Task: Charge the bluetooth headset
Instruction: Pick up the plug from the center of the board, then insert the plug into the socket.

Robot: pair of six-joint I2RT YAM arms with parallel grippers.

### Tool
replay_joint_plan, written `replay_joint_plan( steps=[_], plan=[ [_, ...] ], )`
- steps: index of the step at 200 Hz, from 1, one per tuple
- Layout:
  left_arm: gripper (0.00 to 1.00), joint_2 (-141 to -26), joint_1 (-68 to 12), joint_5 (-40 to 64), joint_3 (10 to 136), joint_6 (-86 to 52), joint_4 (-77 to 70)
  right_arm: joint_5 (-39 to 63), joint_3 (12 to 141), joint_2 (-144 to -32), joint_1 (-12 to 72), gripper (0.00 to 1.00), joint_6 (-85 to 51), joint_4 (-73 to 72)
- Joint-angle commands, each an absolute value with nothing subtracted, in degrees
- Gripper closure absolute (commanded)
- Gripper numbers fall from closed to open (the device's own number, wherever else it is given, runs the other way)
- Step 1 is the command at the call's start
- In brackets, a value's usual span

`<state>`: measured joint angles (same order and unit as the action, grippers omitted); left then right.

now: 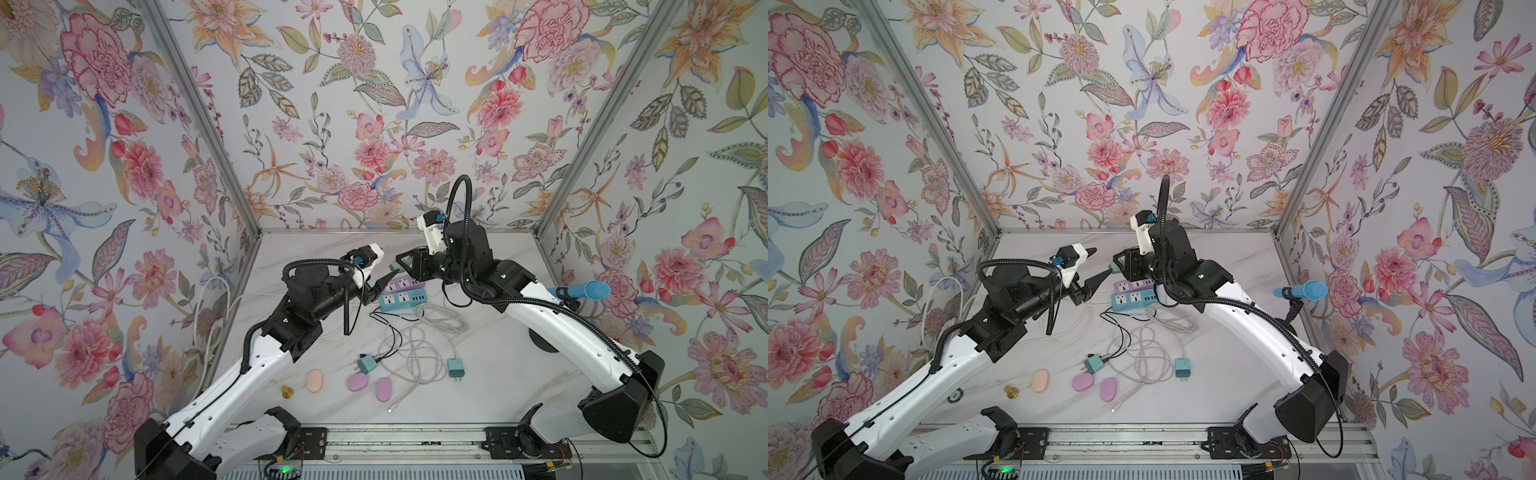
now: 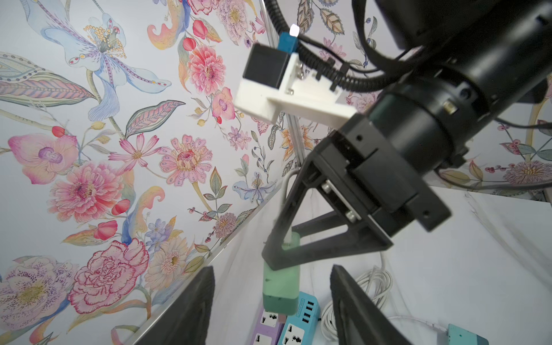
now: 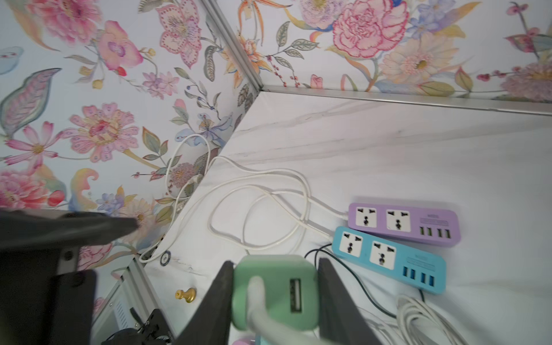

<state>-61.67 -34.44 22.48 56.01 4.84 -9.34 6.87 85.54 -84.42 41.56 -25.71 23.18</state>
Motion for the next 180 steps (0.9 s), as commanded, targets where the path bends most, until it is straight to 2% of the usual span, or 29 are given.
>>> replay_joint_plan(
  steps=[1, 10, 27, 34, 60, 71, 85, 133, 158, 180],
  plan=[
    [0.35, -60.4, -34.9, 21.9, 53.8, 2.5, -11.2, 0.5, 81.7, -83.2, 40.3, 1.0, -24.0, 23.6],
    [0.36, -60.5, -34.7, 20.6, 53.2, 1.1, -10.7, -2.3, 80.2, -83.3, 40.0, 1.0, -22.5, 23.4],
    [0.49, -63.0, -33.6, 18.2, 53.3, -4.9, -9.5, -7.2, 76.8, -83.6, 40.0, 1.0, -19.4, 21.2],
    [0.56, -65.0, -32.5, 19.4, 54.0, -8.7, -8.9, -7.8, 74.6, -83.5, 39.9, 1.0, -18.1, 18.5],
    [0.69, -74.8, -29.4, 23.4, 58.7, -20.7, -5.2, -10.2, 68.0, -84.5, 39.1, 1.0, -15.9, 10.0],
    [0.71, -79.2, -28.8, 24.9, 61.5, -23.1, -2.6, -11.3, 67.2, -86.0, 38.5, 1.0, -16.1, 8.7],
    [0.79, -84.1, -28.6, 26.8, 64.0, -25.5, -1.4, -10.8, 66.9, -88.3, 37.6, 1.0, -16.1, 6.8],
    [0.87, -91.6, -28.4, 28.1, 63.6, -32.0, -4.9, -7.6, 68.9, -95.9, 34.7, 1.0, -18.4, 4.9],
    [0.81, -92.8, -27.5, 28.2, 62.3, -33.2, -5.1, -5.8, 70.7, -99.1, 34.9, 1.0, -20.2, 3.3],
    [0.82, -93.4, -26.1, 30.2, 59.8, -35.9, -6.3, -5.0, 72.2, -101.0, 36.6, 1.0, -20.5, 3.0]
  ],
)
